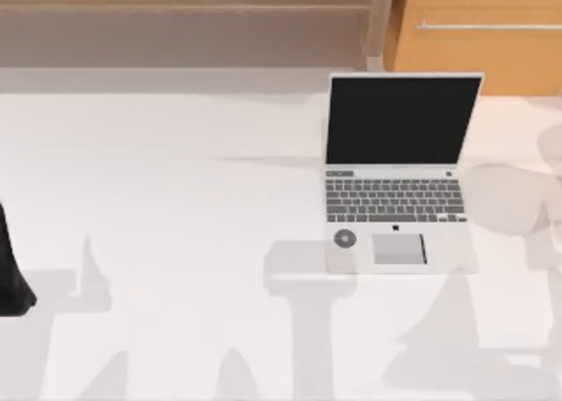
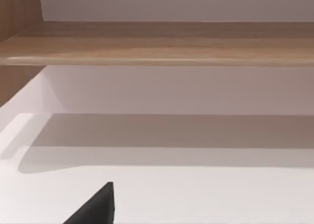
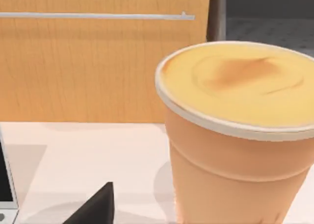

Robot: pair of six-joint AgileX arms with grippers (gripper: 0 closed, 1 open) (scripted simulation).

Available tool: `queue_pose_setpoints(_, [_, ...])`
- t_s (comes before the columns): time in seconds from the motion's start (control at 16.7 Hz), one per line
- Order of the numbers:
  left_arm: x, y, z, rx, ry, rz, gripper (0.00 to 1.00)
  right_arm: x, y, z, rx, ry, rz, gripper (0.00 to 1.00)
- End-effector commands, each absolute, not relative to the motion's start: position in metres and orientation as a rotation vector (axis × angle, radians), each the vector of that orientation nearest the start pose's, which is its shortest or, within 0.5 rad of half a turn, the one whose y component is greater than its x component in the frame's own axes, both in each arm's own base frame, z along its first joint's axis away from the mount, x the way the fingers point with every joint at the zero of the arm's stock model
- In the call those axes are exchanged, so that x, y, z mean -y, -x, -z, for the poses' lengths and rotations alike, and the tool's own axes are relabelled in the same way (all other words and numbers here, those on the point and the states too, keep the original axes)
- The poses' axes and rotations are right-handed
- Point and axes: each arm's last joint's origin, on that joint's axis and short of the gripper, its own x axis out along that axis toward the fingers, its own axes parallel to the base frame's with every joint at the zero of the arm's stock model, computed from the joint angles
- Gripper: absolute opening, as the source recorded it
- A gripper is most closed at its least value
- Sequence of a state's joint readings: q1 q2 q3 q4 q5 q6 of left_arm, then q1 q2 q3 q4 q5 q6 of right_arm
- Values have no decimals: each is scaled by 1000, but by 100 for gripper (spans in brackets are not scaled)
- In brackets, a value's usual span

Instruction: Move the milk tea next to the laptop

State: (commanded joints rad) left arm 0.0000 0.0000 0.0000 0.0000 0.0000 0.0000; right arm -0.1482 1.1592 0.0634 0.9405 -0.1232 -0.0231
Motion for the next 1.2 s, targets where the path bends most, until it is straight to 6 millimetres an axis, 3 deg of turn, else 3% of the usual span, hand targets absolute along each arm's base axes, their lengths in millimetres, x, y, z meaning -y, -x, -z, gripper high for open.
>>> queue_pose_setpoints(0.42, [1, -106, -160, 0, 0, 0, 100, 34, -198, -108, -194, 10, 17, 100])
queue_pose_setpoints(0.9, [1, -106, -160, 0, 0, 0, 100, 35, -199, -104, -202, 9, 15, 100])
queue_pose_setpoints(1.2, [1, -106, -160, 0, 0, 0, 100, 37, -237, -100, -199, 9, 17, 100])
